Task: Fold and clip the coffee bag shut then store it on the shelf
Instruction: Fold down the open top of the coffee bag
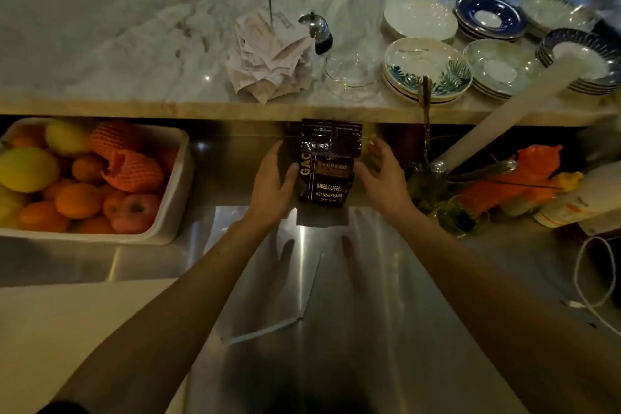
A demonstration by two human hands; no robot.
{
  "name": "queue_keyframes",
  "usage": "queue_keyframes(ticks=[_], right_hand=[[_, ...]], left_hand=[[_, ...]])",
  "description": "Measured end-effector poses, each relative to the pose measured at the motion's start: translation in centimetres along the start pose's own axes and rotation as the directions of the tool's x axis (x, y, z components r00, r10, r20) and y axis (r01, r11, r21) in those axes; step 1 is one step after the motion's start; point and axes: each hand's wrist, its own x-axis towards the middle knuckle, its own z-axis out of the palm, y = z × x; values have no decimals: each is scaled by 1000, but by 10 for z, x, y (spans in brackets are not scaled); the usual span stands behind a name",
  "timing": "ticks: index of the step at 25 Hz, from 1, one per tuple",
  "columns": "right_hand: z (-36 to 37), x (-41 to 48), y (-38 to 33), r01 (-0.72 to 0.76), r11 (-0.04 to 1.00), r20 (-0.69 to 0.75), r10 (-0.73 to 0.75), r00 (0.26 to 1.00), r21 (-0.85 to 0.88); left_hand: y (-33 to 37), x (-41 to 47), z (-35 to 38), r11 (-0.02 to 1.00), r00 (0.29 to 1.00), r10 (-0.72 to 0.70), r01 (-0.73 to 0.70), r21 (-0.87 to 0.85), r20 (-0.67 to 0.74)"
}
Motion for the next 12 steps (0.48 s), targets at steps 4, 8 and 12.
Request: queue_keyframes(ticks=[4,8,12], right_hand=[[9,29,20,-45,997,30,44,999,54],[15,46,35,-2,993,92,-9,996,120],[18,50,39,21,993,74,-30,997,117]], left_hand=[[-14,26,12,999,999,-44,44,-25,22],[-20,48,26,989,998,-49,44,-141,-32],[-15,52,33,978,990,-64,37,-203,-127]])
